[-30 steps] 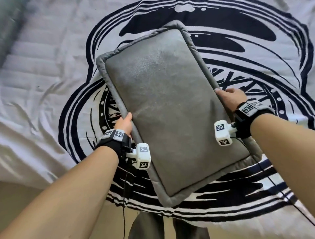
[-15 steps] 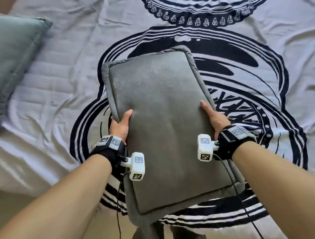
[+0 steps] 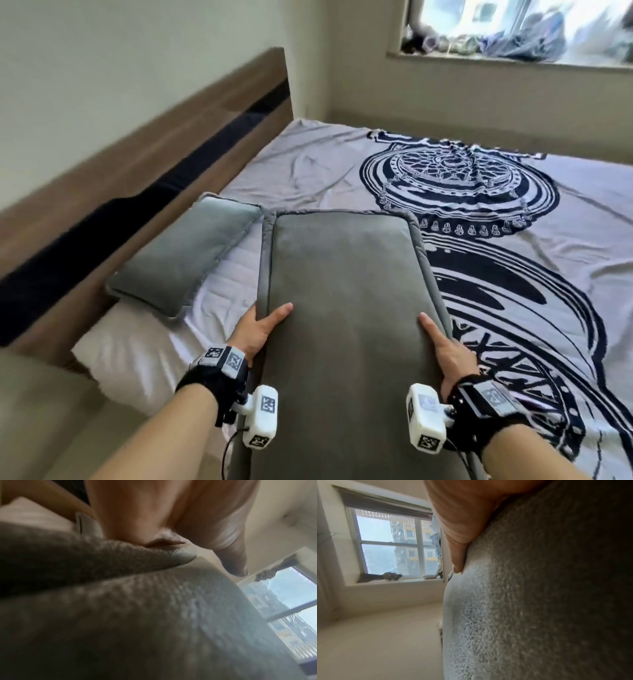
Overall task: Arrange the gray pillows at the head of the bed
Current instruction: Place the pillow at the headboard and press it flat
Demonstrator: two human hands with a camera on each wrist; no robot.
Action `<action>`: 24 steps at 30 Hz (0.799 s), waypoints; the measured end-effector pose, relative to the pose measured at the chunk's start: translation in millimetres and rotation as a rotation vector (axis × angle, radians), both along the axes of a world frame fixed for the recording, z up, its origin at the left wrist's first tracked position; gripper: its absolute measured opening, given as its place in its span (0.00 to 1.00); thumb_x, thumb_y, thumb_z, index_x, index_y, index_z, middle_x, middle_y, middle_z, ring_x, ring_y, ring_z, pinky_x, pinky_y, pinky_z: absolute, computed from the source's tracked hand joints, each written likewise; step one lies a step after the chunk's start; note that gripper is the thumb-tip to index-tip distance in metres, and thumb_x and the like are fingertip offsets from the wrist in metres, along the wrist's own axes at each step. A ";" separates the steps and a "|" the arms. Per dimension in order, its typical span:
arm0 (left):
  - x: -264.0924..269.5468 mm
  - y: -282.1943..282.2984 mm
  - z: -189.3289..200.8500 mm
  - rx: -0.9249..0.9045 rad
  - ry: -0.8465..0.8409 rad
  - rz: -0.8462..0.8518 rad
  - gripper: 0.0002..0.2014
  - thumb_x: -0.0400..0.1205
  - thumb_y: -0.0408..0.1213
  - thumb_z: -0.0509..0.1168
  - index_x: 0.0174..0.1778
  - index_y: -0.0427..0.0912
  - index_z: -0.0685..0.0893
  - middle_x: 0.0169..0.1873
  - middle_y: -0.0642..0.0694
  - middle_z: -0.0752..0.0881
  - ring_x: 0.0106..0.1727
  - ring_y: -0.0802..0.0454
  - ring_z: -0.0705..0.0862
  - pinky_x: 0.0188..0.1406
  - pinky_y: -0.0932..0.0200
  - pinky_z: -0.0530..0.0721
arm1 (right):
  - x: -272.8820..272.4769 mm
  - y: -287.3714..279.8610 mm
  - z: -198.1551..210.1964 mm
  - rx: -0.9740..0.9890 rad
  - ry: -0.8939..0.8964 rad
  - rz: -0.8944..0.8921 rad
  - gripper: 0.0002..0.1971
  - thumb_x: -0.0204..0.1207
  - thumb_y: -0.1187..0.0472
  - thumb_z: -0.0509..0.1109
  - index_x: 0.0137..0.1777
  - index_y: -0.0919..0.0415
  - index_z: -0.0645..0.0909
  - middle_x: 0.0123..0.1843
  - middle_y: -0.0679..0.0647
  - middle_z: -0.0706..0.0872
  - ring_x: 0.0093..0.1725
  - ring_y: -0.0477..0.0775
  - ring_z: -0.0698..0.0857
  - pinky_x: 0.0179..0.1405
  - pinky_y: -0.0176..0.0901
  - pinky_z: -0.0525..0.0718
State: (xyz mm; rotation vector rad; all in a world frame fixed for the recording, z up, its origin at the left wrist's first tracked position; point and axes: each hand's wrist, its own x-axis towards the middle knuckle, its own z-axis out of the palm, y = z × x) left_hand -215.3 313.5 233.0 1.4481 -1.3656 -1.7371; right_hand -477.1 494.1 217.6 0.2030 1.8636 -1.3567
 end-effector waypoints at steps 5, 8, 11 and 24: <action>67.1 6.9 61.7 -0.112 -0.110 0.231 0.29 0.71 0.56 0.79 0.62 0.45 0.81 0.51 0.49 0.91 0.52 0.47 0.90 0.61 0.51 0.87 | 26.8 -42.8 25.3 -0.106 0.011 0.145 0.55 0.30 0.27 0.88 0.57 0.60 0.90 0.51 0.59 0.94 0.50 0.64 0.94 0.56 0.63 0.92; 118.5 -4.7 52.6 -0.115 -0.128 0.421 0.55 0.51 0.74 0.79 0.71 0.43 0.81 0.64 0.46 0.90 0.63 0.46 0.89 0.67 0.47 0.86 | 72.6 -61.8 84.9 -0.166 0.056 0.250 0.45 0.45 0.34 0.89 0.59 0.63 0.88 0.52 0.59 0.93 0.50 0.62 0.94 0.56 0.63 0.92; 159.0 2.2 72.4 -0.127 -0.087 0.530 0.49 0.51 0.72 0.79 0.64 0.44 0.86 0.58 0.46 0.92 0.59 0.44 0.91 0.64 0.46 0.87 | 112.1 -82.4 123.3 -0.214 0.072 0.322 0.39 0.52 0.41 0.89 0.59 0.65 0.87 0.51 0.60 0.94 0.48 0.61 0.94 0.53 0.61 0.93; 361.7 -92.1 106.3 -0.119 -0.006 0.573 0.28 0.74 0.55 0.76 0.66 0.45 0.85 0.59 0.45 0.90 0.59 0.44 0.89 0.66 0.46 0.86 | 319.2 -225.9 125.6 -0.178 0.026 0.406 0.48 0.34 0.40 0.91 0.56 0.65 0.89 0.49 0.63 0.95 0.46 0.66 0.95 0.52 0.67 0.92</action>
